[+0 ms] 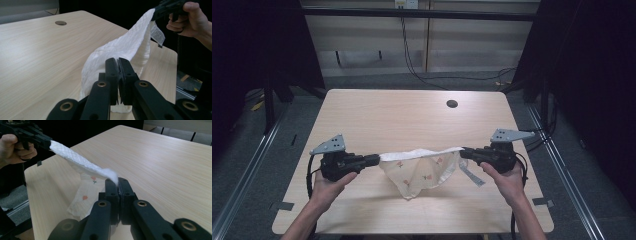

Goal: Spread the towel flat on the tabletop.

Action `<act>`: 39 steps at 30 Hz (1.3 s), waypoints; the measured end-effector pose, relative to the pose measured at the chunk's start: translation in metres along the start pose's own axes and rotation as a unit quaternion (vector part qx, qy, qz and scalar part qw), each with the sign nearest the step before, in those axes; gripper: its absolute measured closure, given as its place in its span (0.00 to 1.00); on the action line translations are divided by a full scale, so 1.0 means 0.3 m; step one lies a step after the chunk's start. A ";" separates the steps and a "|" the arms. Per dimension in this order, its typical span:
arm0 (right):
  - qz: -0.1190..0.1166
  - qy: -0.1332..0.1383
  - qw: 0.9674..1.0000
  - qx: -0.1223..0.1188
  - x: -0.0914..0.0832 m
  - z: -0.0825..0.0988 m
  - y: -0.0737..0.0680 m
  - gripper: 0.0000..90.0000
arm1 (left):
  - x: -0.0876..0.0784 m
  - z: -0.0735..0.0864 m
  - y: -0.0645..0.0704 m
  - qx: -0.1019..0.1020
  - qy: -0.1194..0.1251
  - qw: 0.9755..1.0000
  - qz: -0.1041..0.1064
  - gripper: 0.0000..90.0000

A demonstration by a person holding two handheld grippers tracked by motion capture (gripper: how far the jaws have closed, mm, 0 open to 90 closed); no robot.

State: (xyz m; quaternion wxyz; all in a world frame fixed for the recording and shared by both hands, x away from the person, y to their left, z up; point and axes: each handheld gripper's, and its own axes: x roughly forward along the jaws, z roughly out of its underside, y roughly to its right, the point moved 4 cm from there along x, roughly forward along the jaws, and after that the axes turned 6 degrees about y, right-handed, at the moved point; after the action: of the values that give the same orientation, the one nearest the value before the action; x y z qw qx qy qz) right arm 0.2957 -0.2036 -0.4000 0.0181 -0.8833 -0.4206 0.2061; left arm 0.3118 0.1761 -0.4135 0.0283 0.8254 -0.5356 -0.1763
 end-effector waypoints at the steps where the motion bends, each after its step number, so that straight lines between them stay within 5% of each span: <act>1: 0.000 0.003 1.000 -0.004 -0.003 -0.023 -0.004 0.98 | -0.010 -0.019 -0.001 0.003 0.002 1.000 -0.002 0.97; 10: -0.008 0.026 1.000 -0.016 -0.010 -0.102 -0.019 0.98 | -0.051 -0.069 -0.019 0.006 0.023 1.000 -0.012 0.97; 24: -0.013 0.057 0.997 -0.044 -0.069 -0.235 -0.066 0.98 | -0.091 -0.172 0.026 0.033 0.050 0.998 -0.011 0.97; 28: -0.012 0.056 0.997 -0.050 -0.081 -0.236 -0.095 0.98 | -0.103 -0.180 0.054 0.039 0.051 0.998 0.000 0.97; 32: -0.028 0.066 0.996 -0.049 -0.109 -0.247 -0.132 0.98 | -0.136 -0.194 0.085 0.051 0.060 0.997 -0.002 0.97; 39: -0.024 0.070 0.996 -0.054 -0.162 -0.259 -0.215 0.98 | -0.203 -0.221 0.145 0.062 0.076 0.995 -0.015 0.97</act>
State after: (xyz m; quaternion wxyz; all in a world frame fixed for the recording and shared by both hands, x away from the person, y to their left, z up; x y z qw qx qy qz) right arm 0.2504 -0.1873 -0.2987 0.0043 -0.8848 -0.4502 0.1204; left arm 0.2729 0.2025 -0.3253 0.0148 0.8444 -0.5294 -0.0802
